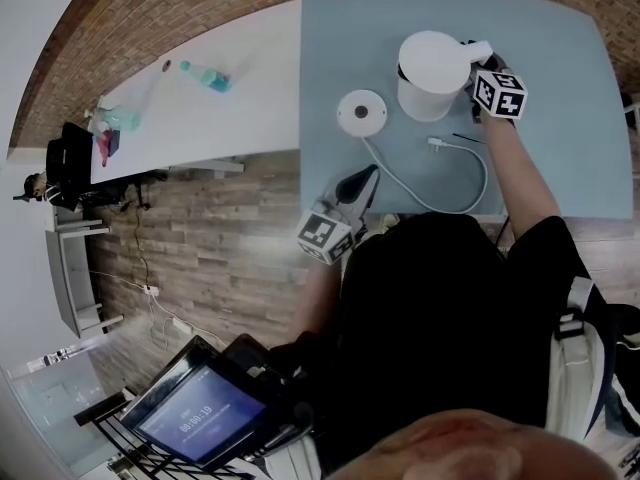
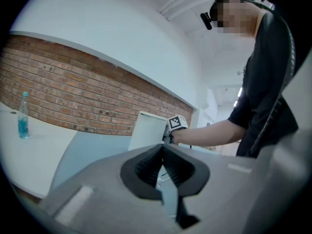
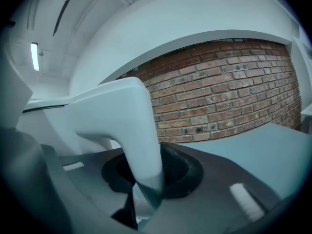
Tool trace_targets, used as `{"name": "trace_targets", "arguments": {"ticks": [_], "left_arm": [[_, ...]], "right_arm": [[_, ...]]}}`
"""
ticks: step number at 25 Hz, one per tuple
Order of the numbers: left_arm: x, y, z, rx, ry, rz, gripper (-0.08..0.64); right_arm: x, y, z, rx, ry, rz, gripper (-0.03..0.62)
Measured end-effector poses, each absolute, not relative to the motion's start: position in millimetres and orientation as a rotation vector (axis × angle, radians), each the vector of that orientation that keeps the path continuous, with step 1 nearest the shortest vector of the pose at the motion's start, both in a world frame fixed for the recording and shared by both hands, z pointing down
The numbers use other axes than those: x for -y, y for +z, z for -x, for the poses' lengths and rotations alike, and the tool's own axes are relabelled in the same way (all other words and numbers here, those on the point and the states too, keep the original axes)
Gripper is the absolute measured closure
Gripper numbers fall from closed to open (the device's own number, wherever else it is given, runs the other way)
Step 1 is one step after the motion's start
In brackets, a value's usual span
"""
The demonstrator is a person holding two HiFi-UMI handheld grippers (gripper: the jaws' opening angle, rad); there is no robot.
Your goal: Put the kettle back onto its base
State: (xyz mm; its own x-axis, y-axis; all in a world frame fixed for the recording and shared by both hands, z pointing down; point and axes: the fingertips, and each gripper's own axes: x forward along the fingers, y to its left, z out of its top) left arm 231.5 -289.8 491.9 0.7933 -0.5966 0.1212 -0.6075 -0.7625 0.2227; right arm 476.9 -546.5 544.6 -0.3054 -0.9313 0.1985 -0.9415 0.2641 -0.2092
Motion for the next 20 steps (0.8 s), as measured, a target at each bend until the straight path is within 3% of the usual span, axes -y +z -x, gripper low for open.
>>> {"name": "trace_targets", "arguments": {"ticks": [20], "left_arm": [[285.8,490.0,-199.0,0.933,0.002,-2.734,0.557]], "right_arm": [[543.9,538.1,-433.8,2.519,0.441,-1.822,0.499]]}}
